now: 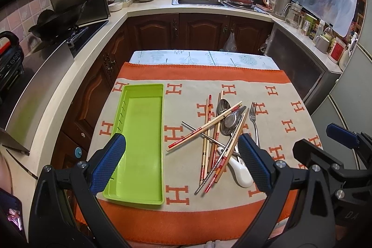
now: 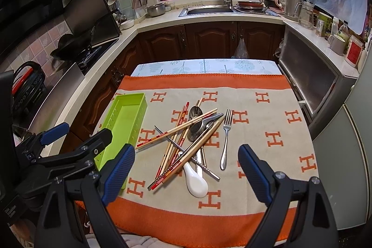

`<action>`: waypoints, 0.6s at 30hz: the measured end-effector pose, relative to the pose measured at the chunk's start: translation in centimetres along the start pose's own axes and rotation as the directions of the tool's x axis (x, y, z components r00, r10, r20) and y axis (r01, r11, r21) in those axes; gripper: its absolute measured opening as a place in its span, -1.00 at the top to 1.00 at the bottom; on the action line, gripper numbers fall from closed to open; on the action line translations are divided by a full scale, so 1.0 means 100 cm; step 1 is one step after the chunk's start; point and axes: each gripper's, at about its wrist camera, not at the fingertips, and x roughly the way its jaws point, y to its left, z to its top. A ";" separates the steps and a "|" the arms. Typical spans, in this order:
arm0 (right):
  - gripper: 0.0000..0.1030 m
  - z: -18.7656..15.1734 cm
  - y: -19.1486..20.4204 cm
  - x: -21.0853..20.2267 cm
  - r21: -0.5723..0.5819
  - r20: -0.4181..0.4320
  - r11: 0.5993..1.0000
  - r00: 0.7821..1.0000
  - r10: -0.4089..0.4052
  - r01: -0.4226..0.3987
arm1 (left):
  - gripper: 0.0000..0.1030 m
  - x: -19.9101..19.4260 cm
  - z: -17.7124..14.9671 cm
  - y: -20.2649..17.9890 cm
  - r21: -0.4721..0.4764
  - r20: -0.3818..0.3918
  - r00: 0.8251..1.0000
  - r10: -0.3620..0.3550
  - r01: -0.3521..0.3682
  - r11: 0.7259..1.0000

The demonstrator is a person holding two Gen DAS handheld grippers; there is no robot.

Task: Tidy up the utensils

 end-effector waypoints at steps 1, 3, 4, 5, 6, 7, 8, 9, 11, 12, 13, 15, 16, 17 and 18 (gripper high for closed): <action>-0.76 0.000 0.000 0.000 0.000 -0.001 1.000 1.000 0.000 0.000 | -0.87 0.000 0.000 0.000 0.000 0.000 1.000 0.000 0.000 1.000; -0.76 0.001 0.000 0.000 0.001 -0.001 1.000 1.000 0.000 0.000 | -0.87 0.000 0.000 0.001 0.000 0.000 1.000 0.001 -0.001 1.000; -0.76 0.000 0.000 0.000 0.001 -0.002 1.000 1.000 0.000 0.000 | -0.87 0.000 -0.001 0.001 0.000 0.000 1.000 0.003 -0.003 1.000; -0.76 -0.001 0.002 0.001 -0.001 -0.003 1.000 1.000 -0.001 0.001 | -0.87 0.001 -0.001 0.002 0.000 0.000 1.000 0.004 -0.004 1.000; -0.76 -0.001 0.002 0.001 -0.002 -0.003 1.000 1.000 -0.003 0.003 | -0.87 0.001 -0.002 0.003 -0.001 -0.001 1.000 0.005 -0.005 1.000; -0.76 -0.002 0.004 0.001 -0.004 -0.002 1.000 1.000 -0.005 0.005 | -0.87 0.001 -0.002 0.003 -0.001 -0.001 1.000 0.004 -0.004 1.000; -0.76 -0.002 0.003 0.001 -0.003 -0.002 1.000 1.000 -0.004 0.004 | -0.86 0.001 -0.002 0.004 -0.003 -0.001 1.000 0.002 -0.002 1.000; -0.76 -0.003 0.004 0.001 -0.004 -0.002 1.000 1.000 -0.005 0.005 | -0.87 0.001 -0.002 0.002 -0.002 0.000 1.000 0.004 -0.004 1.000; -0.76 -0.002 0.004 0.001 -0.003 -0.003 1.000 1.000 -0.004 0.004 | -0.87 0.001 -0.002 0.002 -0.001 0.000 1.000 0.006 -0.006 1.000; -0.76 -0.003 0.004 0.001 -0.003 -0.003 1.000 1.000 -0.004 0.004 | -0.87 0.001 -0.002 0.002 -0.001 0.000 1.000 0.006 -0.006 1.000; -0.76 -0.003 0.004 0.001 -0.004 -0.003 1.000 1.000 -0.005 0.005 | -0.86 0.001 -0.003 0.003 -0.001 0.000 1.000 0.006 -0.006 1.000; -0.76 -0.002 0.003 0.001 -0.005 -0.003 1.000 1.000 -0.005 0.005 | -0.87 0.001 -0.002 0.003 -0.002 -0.001 1.000 0.006 -0.006 1.000; -0.76 -0.003 0.005 0.001 -0.006 -0.004 1.000 1.000 -0.006 0.006 | -0.87 0.001 -0.003 0.004 -0.003 -0.001 1.000 0.007 -0.007 1.000; -0.76 -0.003 0.004 0.001 -0.007 -0.004 1.000 1.000 -0.008 0.008 | -0.87 0.002 -0.003 0.005 -0.006 -0.001 1.000 0.006 -0.006 1.000; -0.76 -0.003 0.005 0.002 -0.010 -0.006 1.000 1.000 -0.008 0.008 | -0.87 0.001 -0.003 0.007 -0.011 0.000 1.000 0.005 -0.005 1.000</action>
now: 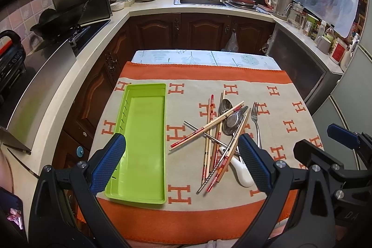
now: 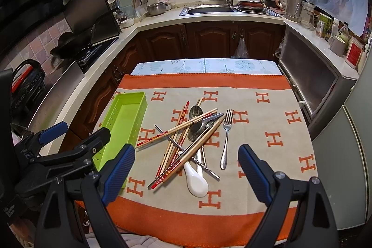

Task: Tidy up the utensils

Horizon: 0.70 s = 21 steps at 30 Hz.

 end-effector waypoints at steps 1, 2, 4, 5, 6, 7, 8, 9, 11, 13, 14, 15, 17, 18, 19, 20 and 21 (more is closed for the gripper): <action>-0.76 -0.001 0.001 0.000 -0.002 -0.003 1.000 1.000 0.001 -0.001 | -0.87 0.000 0.000 0.002 -0.004 0.002 1.000 0.000 0.000 1.000; -0.76 -0.001 0.001 0.001 -0.004 -0.005 1.000 1.000 0.001 -0.001 | -0.87 -0.001 0.000 0.003 -0.007 0.003 1.000 0.001 -0.001 1.000; -0.76 0.000 0.001 -0.001 -0.007 -0.005 1.000 1.000 0.002 -0.002 | -0.87 -0.001 0.000 0.003 -0.008 0.004 1.000 0.002 -0.002 1.000; -0.76 0.000 0.002 -0.001 -0.007 -0.005 1.000 1.000 0.001 -0.001 | -0.87 -0.002 0.001 0.003 -0.008 0.003 1.000 0.002 -0.002 1.000; -0.76 0.000 0.002 -0.002 -0.007 -0.005 1.000 1.000 0.001 -0.001 | -0.87 -0.002 0.001 0.003 -0.008 0.003 1.000 0.002 -0.002 1.000; -0.76 0.000 0.002 -0.002 -0.007 -0.006 1.000 1.000 0.002 -0.002 | -0.87 -0.002 0.001 0.003 -0.008 0.003 1.000 0.002 -0.002 1.000; -0.76 0.000 0.002 -0.002 -0.006 -0.006 1.000 1.000 0.003 -0.003 | -0.87 -0.002 0.000 0.004 -0.008 0.003 1.000 0.002 -0.002 1.000; -0.76 0.000 0.002 -0.002 -0.007 -0.006 1.000 1.000 0.001 -0.001 | -0.87 -0.002 0.001 0.003 -0.007 0.004 1.000 0.002 -0.002 1.000; -0.76 0.000 0.002 -0.002 -0.007 -0.006 1.000 1.000 0.001 -0.001 | -0.87 -0.002 0.001 0.003 -0.007 0.003 1.000 0.001 -0.001 1.000; -0.76 0.000 0.002 -0.002 -0.006 -0.006 1.000 1.000 0.001 -0.001 | -0.87 -0.002 0.001 0.003 -0.007 0.003 1.000 0.001 -0.001 1.000; -0.76 0.001 0.002 -0.002 -0.007 -0.006 1.000 1.000 0.000 0.000 | -0.87 -0.002 0.001 0.003 -0.007 0.003 1.000 0.001 -0.001 1.000; -0.76 0.002 0.002 -0.002 -0.006 -0.006 1.000 1.000 0.001 -0.001 | -0.87 -0.002 0.001 0.003 -0.007 0.002 1.000 0.001 -0.001 1.000; -0.76 0.002 0.002 -0.002 -0.006 -0.007 1.000 1.000 0.001 -0.001 | -0.87 -0.002 0.000 0.003 -0.007 0.002 1.000 0.001 -0.001 1.000; -0.76 0.003 0.002 -0.003 -0.005 -0.006 1.000 1.000 0.001 -0.001 | -0.87 -0.002 0.001 0.003 -0.007 0.002 1.000 0.001 -0.001 1.000; -0.76 0.003 0.002 -0.003 -0.005 -0.006 1.000 1.000 0.001 -0.001 | -0.87 -0.002 0.001 0.002 -0.007 0.002 1.000 0.001 -0.001 1.000; -0.76 0.003 0.002 -0.003 -0.003 -0.006 1.000 1.000 0.001 -0.001 | -0.87 -0.002 0.001 0.002 -0.007 0.002 1.000 0.002 -0.002 1.000; -0.76 0.003 0.002 -0.004 -0.002 -0.006 1.000 1.000 0.001 -0.001 | -0.87 -0.002 0.001 0.002 -0.007 0.002 1.000 0.001 -0.001 1.000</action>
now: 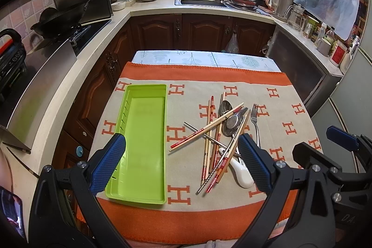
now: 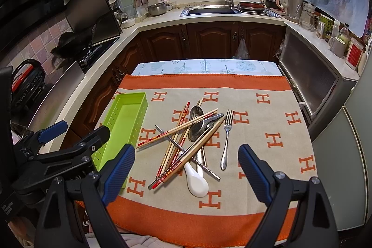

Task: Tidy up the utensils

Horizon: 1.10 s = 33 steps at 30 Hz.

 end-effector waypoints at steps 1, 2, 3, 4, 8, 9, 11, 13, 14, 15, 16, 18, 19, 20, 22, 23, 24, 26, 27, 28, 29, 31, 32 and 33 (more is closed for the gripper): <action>-0.76 0.000 0.000 0.000 -0.001 -0.001 1.000 1.000 0.000 0.000 | -0.87 0.000 0.000 0.000 0.000 0.000 1.000 0.000 0.000 1.000; -0.76 0.000 0.000 0.000 0.001 -0.002 1.000 1.000 0.001 -0.001 | -0.87 0.000 0.000 0.000 0.000 -0.001 1.000 0.001 -0.001 1.000; -0.76 0.001 0.000 -0.001 0.002 -0.003 1.000 1.000 0.001 -0.001 | -0.87 0.000 0.000 0.001 0.000 -0.002 1.000 0.001 -0.001 1.000; -0.76 0.001 -0.001 -0.001 0.003 -0.003 1.000 1.000 0.002 -0.002 | -0.87 0.000 0.000 0.000 0.000 -0.001 1.000 -0.001 0.001 1.000; -0.76 0.001 -0.001 -0.001 0.002 -0.004 1.000 1.000 0.002 -0.002 | -0.87 0.000 0.000 -0.001 0.002 -0.004 1.000 -0.001 0.001 1.000; -0.76 0.001 -0.002 -0.001 0.002 -0.003 1.000 1.000 0.003 -0.003 | -0.87 0.000 -0.001 -0.002 0.004 -0.007 1.000 -0.001 0.001 1.000; -0.76 0.000 -0.001 -0.001 0.006 -0.005 1.000 1.000 0.004 -0.004 | -0.87 0.001 -0.001 -0.004 0.007 -0.013 1.000 0.001 0.000 1.000; -0.76 0.000 -0.001 -0.001 0.008 -0.008 1.000 1.000 0.006 -0.006 | -0.87 0.002 -0.001 -0.005 0.009 -0.017 1.000 0.002 -0.001 1.000; -0.76 0.000 -0.003 0.001 0.009 -0.011 1.000 1.000 0.007 -0.007 | -0.87 0.002 -0.002 -0.006 0.009 -0.018 1.000 0.002 -0.002 1.000; -0.76 0.000 -0.004 0.001 0.008 -0.012 1.000 1.000 0.008 -0.008 | -0.87 0.003 -0.002 -0.007 0.008 -0.021 1.000 0.002 -0.001 1.000; -0.76 0.000 -0.004 0.002 0.009 -0.014 1.000 1.000 0.009 -0.009 | -0.87 0.004 -0.002 -0.007 0.008 -0.025 1.000 0.001 -0.001 1.000; -0.76 0.000 -0.005 0.004 0.010 -0.018 1.000 1.000 0.010 -0.009 | -0.87 0.008 -0.001 -0.008 0.004 -0.038 0.999 0.002 -0.002 1.000; -0.76 0.000 -0.006 0.005 0.012 -0.021 1.000 1.000 0.011 -0.011 | -0.87 0.010 -0.001 -0.008 0.003 -0.046 0.999 0.001 -0.001 1.000; -0.76 0.000 -0.007 0.006 0.015 -0.024 1.000 1.000 0.013 -0.012 | -0.87 0.013 0.000 -0.008 0.002 -0.054 0.999 0.001 -0.001 1.000; -0.76 0.001 -0.010 0.009 0.022 -0.032 1.000 0.999 0.016 -0.016 | -0.87 0.017 0.001 -0.010 0.006 -0.064 0.998 0.000 0.000 1.000; -0.76 0.002 -0.011 0.011 0.025 -0.035 1.000 0.999 0.018 -0.017 | -0.87 0.018 0.001 -0.011 0.008 -0.067 0.998 0.000 0.000 1.000; -0.76 0.002 -0.012 0.012 0.028 -0.039 0.999 0.999 0.020 -0.019 | -0.87 0.020 0.001 -0.012 0.009 -0.069 0.998 0.000 0.000 1.000; -0.76 0.003 -0.016 0.016 0.034 -0.047 0.999 0.999 0.024 -0.022 | -0.87 0.024 0.002 -0.013 0.009 -0.075 0.997 -0.003 0.003 1.000; -0.76 0.003 -0.018 0.017 0.039 -0.051 0.999 0.998 0.029 -0.027 | -0.87 0.027 0.004 -0.013 0.007 -0.081 0.997 -0.006 0.006 1.000; -0.76 0.004 -0.020 0.019 0.046 -0.057 0.998 0.998 0.033 -0.031 | -0.87 0.031 0.006 -0.013 0.004 -0.091 0.996 -0.011 0.011 1.000; -0.76 0.004 -0.023 0.022 0.055 -0.064 0.998 0.997 0.039 -0.035 | -0.87 0.036 0.007 -0.013 0.002 -0.105 0.994 -0.019 0.020 1.000; -0.76 0.006 -0.031 0.029 0.083 -0.081 0.995 0.995 0.055 -0.048 | -0.87 0.050 0.013 -0.013 -0.003 -0.143 0.989 -0.037 0.037 0.999; -0.76 0.007 -0.036 0.033 0.099 -0.091 0.994 0.994 0.063 -0.054 | -0.87 0.059 0.017 -0.013 -0.007 -0.164 0.985 -0.048 0.047 0.999; -0.76 0.008 -0.042 0.038 0.117 -0.099 0.991 0.993 0.069 -0.057 | -0.87 0.069 0.021 -0.012 -0.014 -0.185 0.981 -0.054 0.052 0.999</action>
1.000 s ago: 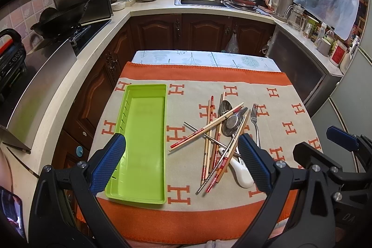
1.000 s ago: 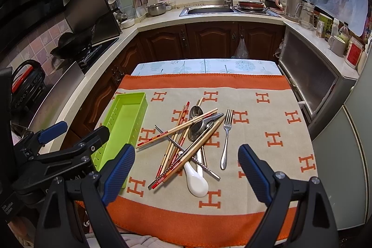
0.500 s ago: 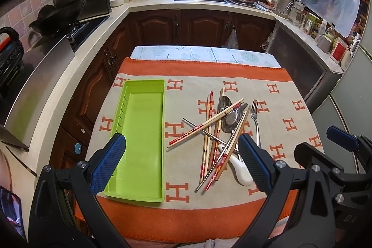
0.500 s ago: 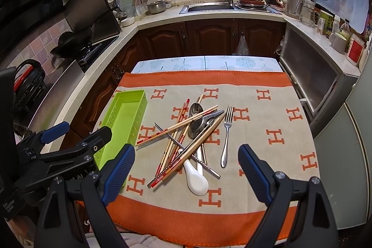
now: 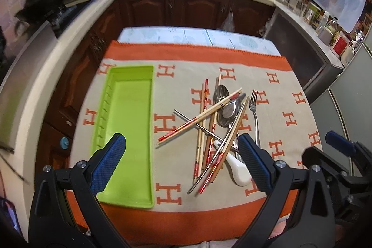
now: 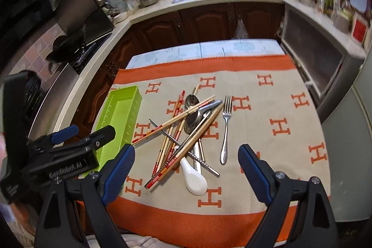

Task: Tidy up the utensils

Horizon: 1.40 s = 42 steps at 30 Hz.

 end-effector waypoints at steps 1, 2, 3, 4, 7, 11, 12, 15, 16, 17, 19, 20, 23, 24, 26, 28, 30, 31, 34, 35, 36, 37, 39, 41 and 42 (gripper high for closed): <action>-0.72 0.003 -0.007 0.004 0.022 -0.007 1.000 1.000 0.001 -0.001 | -0.87 0.008 0.006 0.001 -0.009 -0.017 1.000 -0.003 0.003 1.000; -0.69 0.005 -0.013 0.007 0.037 -0.009 0.999 1.000 -0.005 0.006 | -0.86 0.016 0.014 0.003 -0.019 -0.026 1.000 -0.006 0.006 1.000; -0.63 0.006 -0.018 0.010 0.044 -0.010 0.999 1.000 -0.016 0.016 | -0.86 0.022 0.020 0.005 -0.027 -0.027 1.000 -0.008 0.007 1.000; -0.61 0.008 -0.023 0.014 0.051 -0.011 0.998 1.000 -0.029 0.030 | -0.86 0.029 0.026 0.006 -0.032 -0.023 1.000 -0.002 0.001 1.000; -0.53 0.013 -0.040 0.024 0.075 -0.024 0.996 0.998 -0.051 0.053 | -0.86 0.046 0.049 0.007 -0.019 -0.005 1.000 0.024 -0.024 1.000; -0.32 0.021 -0.065 0.042 0.127 -0.063 0.990 0.997 -0.048 0.056 | -0.86 0.072 0.076 0.001 0.076 -0.033 0.999 -0.004 0.006 0.997; -0.26 0.023 -0.072 0.047 0.146 -0.075 0.988 0.996 -0.041 0.052 | -0.86 0.079 0.081 -0.002 0.104 -0.046 0.999 -0.008 0.012 0.994; -0.18 0.025 -0.088 0.061 0.198 -0.111 0.979 0.994 -0.017 0.039 | -0.77 0.101 0.086 -0.013 0.200 -0.096 0.994 -0.047 0.065 0.978; -0.17 0.024 -0.091 0.065 0.208 -0.120 0.978 0.993 -0.007 0.032 | -0.62 0.109 0.086 -0.017 0.233 -0.119 0.991 -0.057 0.084 0.969; -0.17 0.023 -0.093 0.068 0.214 -0.128 0.976 0.992 -0.001 0.029 | -0.42 0.119 0.084 -0.021 0.270 -0.150 0.987 -0.064 0.103 0.957; -0.17 0.021 -0.094 0.076 0.218 -0.142 0.976 0.990 0.008 0.023 | -0.15 0.138 0.078 -0.027 0.319 -0.204 0.977 -0.055 0.119 0.940; -0.17 0.020 -0.094 0.078 0.218 -0.148 0.976 0.989 0.012 0.020 | -0.10 0.148 0.075 -0.029 0.335 -0.229 0.972 -0.052 0.129 0.933; -0.10 0.016 -0.094 0.091 0.227 -0.172 0.974 0.984 0.046 -0.006 | 0.20 0.172 0.065 -0.036 0.374 -0.281 0.959 -0.044 0.152 0.915; -0.04 0.015 -0.094 0.096 0.234 -0.182 0.972 0.981 0.061 -0.017 | 0.26 0.176 0.059 -0.036 0.378 -0.287 0.957 -0.051 0.162 0.912; -0.01 0.013 -0.093 0.105 0.249 -0.206 0.968 0.975 0.087 -0.034 | 0.30 0.186 0.055 -0.041 0.391 -0.299 0.952 -0.060 0.180 0.903; -0.01 0.012 -0.091 0.111 0.251 -0.221 0.967 0.970 0.098 -0.040 | 0.36 0.194 0.053 -0.045 0.407 -0.302 0.951 -0.062 0.187 0.894; -0.01 0.011 -0.087 0.115 0.242 -0.231 0.969 0.968 0.098 -0.040 | 0.39 0.199 0.052 -0.046 0.420 -0.320 0.945 -0.071 0.209 0.883; -0.01 0.011 -0.086 0.117 0.240 -0.235 0.970 0.967 0.099 -0.041 | 0.40 0.201 0.052 -0.046 0.424 -0.327 0.942 -0.072 0.214 0.880; -0.01 0.008 -0.084 0.120 0.240 -0.246 0.970 0.964 0.104 -0.043 | 0.40 0.205 0.048 -0.051 0.446 -0.339 0.938 -0.070 0.226 0.866; -0.01 0.007 -0.084 0.121 0.240 -0.249 0.970 0.963 0.104 -0.042 | 0.40 0.207 0.047 -0.052 0.457 -0.338 0.939 -0.064 0.223 0.861; -0.01 0.007 -0.084 0.123 0.241 -0.253 0.970 0.962 0.105 -0.043 | 0.40 0.208 0.046 -0.054 0.466 -0.339 0.939 -0.057 0.220 0.857; -0.01 0.006 -0.085 0.124 0.241 -0.256 0.970 0.961 0.106 -0.043 | 0.42 0.209 0.046 -0.054 0.473 -0.341 0.939 -0.051 0.218 0.854; -0.01 0.006 -0.085 0.126 0.241 -0.263 0.970 0.959 0.107 -0.042 | 0.49 0.213 0.045 -0.055 0.486 -0.342 0.939 -0.041 0.213 0.848; -0.01 0.005 -0.085 0.128 0.241 -0.266 0.970 0.958 0.108 -0.043 | 0.49 0.214 0.046 -0.055 0.486 -0.345 0.938 -0.046 0.220 0.846; -0.01 0.005 -0.085 0.128 0.242 -0.267 0.969 0.957 0.111 -0.045 | 0.49 0.214 0.047 -0.054 0.486 -0.346 0.937 -0.048 0.223 0.845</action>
